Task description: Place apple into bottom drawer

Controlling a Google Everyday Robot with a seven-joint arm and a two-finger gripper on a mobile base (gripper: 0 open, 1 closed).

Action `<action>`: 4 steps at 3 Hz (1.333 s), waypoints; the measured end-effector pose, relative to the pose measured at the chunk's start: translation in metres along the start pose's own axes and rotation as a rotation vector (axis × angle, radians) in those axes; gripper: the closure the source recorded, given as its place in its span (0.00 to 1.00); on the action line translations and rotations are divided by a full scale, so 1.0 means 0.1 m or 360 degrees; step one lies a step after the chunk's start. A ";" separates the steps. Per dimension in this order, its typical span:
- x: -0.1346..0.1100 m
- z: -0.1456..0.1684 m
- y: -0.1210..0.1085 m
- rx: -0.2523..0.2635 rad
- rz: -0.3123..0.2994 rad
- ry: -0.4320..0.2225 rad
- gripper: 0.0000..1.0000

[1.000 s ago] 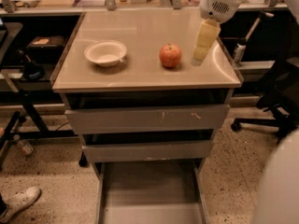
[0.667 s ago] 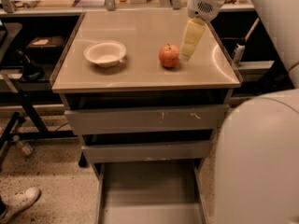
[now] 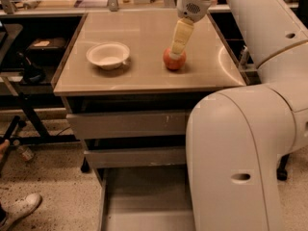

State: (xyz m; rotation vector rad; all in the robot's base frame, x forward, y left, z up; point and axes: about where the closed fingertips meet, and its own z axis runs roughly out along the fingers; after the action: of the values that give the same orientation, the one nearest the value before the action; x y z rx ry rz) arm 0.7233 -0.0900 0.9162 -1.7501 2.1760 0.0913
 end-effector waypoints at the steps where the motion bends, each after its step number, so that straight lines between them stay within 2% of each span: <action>1: -0.05 0.17 -0.07 -0.0019 -0.0006 -0.0022 0.00; 4: 0.00 0.70 -0.07 -0.0154 0.0022 -0.0051 0.00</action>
Offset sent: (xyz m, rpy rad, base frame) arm 0.0074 -0.0077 -0.0392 0.0012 0.1455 0.0308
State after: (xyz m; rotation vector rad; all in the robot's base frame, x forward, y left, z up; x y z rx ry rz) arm 0.7456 -0.0728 0.8522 -1.7727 2.1945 0.2304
